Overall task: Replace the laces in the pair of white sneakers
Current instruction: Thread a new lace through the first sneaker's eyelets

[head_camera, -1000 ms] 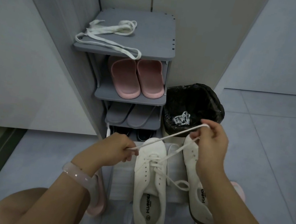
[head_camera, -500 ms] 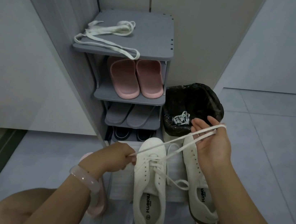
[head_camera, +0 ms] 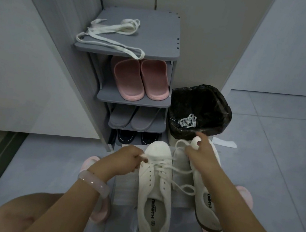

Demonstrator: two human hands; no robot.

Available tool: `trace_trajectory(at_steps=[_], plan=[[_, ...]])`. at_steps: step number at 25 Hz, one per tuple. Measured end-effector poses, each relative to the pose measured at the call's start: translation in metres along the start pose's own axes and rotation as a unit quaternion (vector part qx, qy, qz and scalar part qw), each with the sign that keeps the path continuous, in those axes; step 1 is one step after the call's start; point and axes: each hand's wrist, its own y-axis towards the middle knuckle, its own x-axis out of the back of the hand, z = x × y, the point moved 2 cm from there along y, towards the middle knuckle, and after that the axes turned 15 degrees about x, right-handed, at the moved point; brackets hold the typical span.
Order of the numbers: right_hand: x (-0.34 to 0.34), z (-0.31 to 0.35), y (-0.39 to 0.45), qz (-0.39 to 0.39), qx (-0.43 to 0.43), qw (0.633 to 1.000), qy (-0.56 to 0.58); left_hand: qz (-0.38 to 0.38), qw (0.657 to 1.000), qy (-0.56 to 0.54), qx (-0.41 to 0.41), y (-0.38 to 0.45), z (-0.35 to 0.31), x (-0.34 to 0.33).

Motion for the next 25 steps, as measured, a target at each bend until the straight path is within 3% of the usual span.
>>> trace_trajectory(at_steps=[3,7,14,18,23,25], plan=[[-0.020,-0.001,-0.004,0.109,0.109,0.981,-0.120,0.051,0.998,-0.029,-0.005,0.005,0.004,-0.013],[-0.042,-0.007,-0.017,0.275,0.154,0.926,-0.207,0.021,0.997,-0.078,-0.007,0.008,0.004,-0.025],[-0.052,-0.013,-0.023,0.308,0.185,0.902,-0.238,-0.082,0.994,0.028,-0.059,0.015,0.008,-0.030],[-0.059,-0.016,-0.027,0.290,0.165,0.920,-0.204,-0.140,0.983,0.085,-0.083,0.017,0.005,-0.035],[-0.062,-0.025,-0.026,0.289,0.068,0.954,-0.047,-0.099,0.992,-0.081,0.003,0.014,0.011,-0.037],[-0.063,-0.029,-0.024,0.281,0.055,0.958,-0.032,-0.082,0.994,-0.076,-0.011,0.013,0.009,-0.037]])
